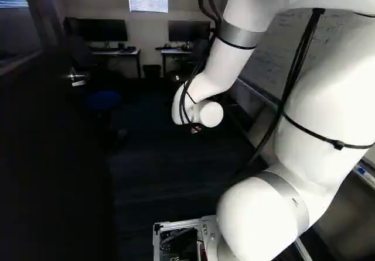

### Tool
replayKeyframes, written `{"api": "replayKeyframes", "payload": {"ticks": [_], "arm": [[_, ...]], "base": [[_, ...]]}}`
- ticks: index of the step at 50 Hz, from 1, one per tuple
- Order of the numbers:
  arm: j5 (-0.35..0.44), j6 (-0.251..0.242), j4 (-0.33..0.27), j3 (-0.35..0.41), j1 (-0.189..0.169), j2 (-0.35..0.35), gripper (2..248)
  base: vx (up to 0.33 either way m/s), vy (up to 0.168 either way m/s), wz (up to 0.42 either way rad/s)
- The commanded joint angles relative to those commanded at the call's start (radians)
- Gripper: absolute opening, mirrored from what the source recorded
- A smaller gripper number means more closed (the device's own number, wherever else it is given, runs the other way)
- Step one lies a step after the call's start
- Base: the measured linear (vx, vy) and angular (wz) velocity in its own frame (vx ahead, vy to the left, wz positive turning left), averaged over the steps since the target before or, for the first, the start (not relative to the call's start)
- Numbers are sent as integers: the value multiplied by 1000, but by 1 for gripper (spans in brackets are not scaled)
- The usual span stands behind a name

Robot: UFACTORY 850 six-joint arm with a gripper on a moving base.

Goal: Open the door and move inside

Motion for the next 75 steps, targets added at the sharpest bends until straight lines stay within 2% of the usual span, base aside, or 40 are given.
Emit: {"api": "replayKeyframes", "payload": {"ticks": [75], "arm": [[0, 0, 0, 0, 0, 0, 247]], "base": [[246, 3, -19]]}}
